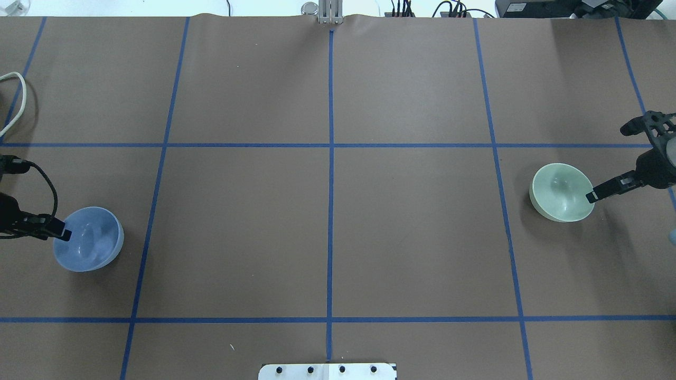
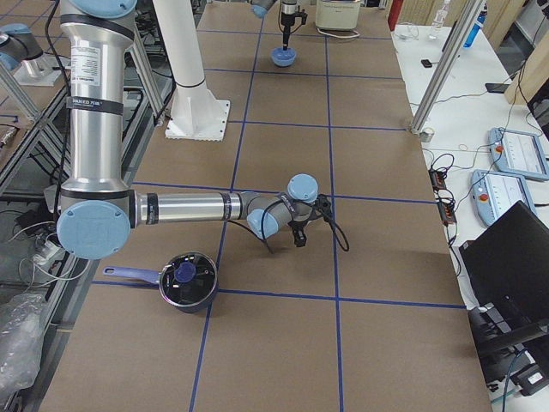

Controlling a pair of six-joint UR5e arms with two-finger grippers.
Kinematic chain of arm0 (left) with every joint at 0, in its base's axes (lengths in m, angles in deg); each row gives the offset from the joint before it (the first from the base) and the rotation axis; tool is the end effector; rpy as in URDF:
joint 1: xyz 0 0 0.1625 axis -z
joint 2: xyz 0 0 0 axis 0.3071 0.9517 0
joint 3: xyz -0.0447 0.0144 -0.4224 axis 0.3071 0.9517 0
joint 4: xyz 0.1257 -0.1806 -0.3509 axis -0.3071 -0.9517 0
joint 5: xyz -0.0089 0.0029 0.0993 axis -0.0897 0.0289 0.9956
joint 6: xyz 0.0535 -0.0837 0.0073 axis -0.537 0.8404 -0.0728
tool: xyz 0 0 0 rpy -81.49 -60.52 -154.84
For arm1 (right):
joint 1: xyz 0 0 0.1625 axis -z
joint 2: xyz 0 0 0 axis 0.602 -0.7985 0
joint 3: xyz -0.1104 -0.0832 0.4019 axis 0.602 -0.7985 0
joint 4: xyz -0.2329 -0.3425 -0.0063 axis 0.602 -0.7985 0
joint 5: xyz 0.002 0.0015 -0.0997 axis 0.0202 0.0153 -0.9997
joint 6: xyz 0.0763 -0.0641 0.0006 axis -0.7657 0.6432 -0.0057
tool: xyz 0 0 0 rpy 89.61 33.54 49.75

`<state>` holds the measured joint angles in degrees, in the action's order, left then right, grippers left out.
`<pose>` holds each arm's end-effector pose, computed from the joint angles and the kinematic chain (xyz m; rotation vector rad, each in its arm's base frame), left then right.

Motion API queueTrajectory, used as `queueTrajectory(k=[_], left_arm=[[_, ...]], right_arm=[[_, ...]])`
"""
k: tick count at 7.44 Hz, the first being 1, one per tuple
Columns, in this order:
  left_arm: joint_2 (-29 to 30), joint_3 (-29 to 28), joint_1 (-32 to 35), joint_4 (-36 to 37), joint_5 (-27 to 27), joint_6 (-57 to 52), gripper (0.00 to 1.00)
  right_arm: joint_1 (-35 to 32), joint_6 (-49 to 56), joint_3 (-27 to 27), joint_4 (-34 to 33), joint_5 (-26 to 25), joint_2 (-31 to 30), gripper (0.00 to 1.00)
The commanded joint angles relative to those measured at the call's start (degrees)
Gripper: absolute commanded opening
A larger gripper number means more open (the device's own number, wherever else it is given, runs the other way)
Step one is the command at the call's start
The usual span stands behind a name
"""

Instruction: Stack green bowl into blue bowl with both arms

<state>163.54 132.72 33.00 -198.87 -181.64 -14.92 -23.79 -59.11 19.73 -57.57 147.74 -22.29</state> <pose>0.2264 -0.3859 0.5766 -0.0039 0.9524 0.0839 -0.1837 -0.4580 0.6066 0.1214 -0.9149 -0.2953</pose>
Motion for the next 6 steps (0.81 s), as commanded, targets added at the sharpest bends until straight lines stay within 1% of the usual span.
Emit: queueTrajectory(k=[1, 2, 3, 4, 6], left_arm=[[0.0, -0.01, -0.18, -0.01, 0.0, 0.0, 0.41], [0.09, -0.01, -0.18, -0.01, 0.0, 0.0, 0.29], [0.09, -0.01, -0.18, -0.01, 0.0, 0.0, 0.17], [0.18, -0.01, -0.18, -0.01, 0.0, 0.0, 0.16], [0.26, -0.27, -0.35, -0.01, 0.0, 0.0, 0.16]], right_arm=[[0.86, -0.02, -1.57, 0.08, -0.4, 1.55, 0.74], [0.87, -0.02, -2.89, -0.01, -0.4, 2.52, 0.52], [0.87, 0.07, -2.9, 0.08, -0.4, 2.53, 0.49], [0.87, -0.02, -2.9, 0.08, -0.4, 2.61, 0.45], [0.95, -0.02, -2.9, -0.01, -0.4, 2.7, 0.44]])
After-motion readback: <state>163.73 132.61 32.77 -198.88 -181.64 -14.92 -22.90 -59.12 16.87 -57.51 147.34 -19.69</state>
